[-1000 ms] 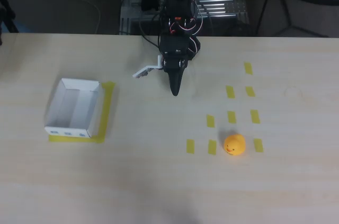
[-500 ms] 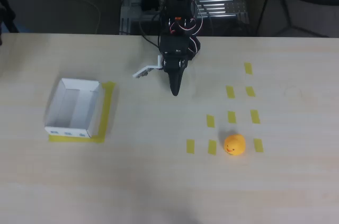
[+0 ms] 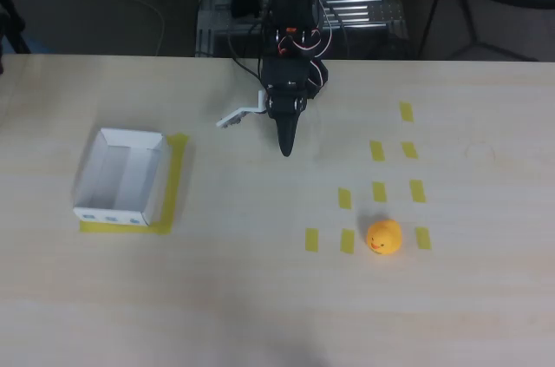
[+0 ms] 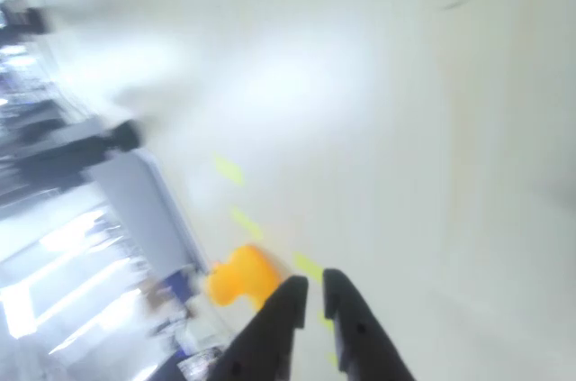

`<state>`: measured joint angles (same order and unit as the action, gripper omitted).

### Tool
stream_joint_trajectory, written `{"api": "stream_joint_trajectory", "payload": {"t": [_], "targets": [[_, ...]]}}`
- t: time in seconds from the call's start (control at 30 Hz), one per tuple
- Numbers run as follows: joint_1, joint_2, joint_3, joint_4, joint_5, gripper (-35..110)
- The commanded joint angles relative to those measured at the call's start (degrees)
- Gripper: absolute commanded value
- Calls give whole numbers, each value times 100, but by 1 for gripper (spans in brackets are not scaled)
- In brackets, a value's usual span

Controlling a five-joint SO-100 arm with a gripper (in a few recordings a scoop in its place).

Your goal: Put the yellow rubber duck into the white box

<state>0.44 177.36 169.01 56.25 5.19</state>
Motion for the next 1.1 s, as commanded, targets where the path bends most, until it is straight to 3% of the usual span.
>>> {"api": "stream_joint_trajectory", "payload": {"t": [0.0,0.2,0.3,0.37,0.57,0.67,1.07], "targets": [[158,-1969,-2707,633,-501,0],[-396,-4315,-6812,2329,-1600,0],[-914,-5045,-7945,2830,-2426,4],[-1230,-5493,-8675,3454,-3498,5],[-1441,-6495,-9229,3788,-3806,43],[-1617,-6935,-9105,3568,-4113,55],[-2004,-10160,-11426,3445,-3595,61]]}}
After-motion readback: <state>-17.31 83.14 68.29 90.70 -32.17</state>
